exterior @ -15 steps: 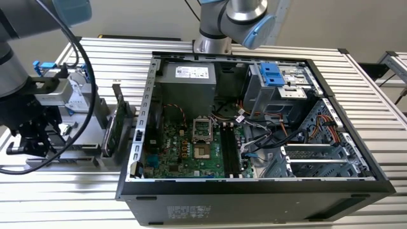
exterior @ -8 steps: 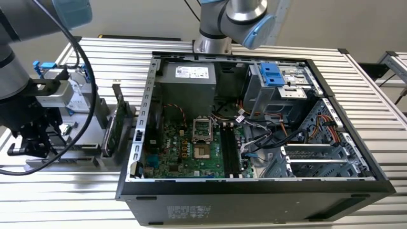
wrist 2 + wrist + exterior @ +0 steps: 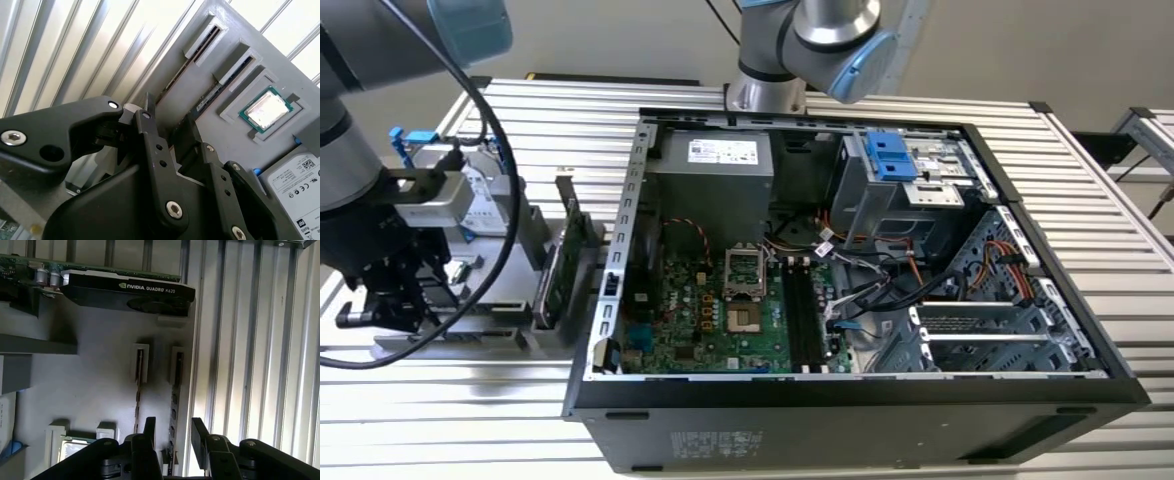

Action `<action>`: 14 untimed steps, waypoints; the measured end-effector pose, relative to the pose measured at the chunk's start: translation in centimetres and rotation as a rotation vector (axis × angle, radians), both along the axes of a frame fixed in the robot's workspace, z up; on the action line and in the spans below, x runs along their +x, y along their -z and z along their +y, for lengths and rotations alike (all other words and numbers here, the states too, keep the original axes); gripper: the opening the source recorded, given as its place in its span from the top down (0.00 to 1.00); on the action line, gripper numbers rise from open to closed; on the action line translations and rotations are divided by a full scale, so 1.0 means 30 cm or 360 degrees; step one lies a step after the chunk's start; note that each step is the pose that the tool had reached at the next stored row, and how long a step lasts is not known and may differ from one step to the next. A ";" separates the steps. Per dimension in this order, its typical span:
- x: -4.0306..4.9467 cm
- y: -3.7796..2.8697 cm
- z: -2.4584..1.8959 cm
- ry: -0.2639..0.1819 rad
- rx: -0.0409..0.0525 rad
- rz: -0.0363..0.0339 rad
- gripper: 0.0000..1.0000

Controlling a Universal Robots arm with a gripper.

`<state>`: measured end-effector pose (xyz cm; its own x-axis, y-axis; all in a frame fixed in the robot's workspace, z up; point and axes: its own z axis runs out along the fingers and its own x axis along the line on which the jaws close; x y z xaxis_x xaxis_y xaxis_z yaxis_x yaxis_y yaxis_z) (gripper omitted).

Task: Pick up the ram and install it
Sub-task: 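Pick up the ram and move it above insertion slot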

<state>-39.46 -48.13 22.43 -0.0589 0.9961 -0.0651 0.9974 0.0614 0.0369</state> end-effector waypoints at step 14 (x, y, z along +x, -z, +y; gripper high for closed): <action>-0.004 0.009 0.002 0.0000 -0.0001 0.0000 0.00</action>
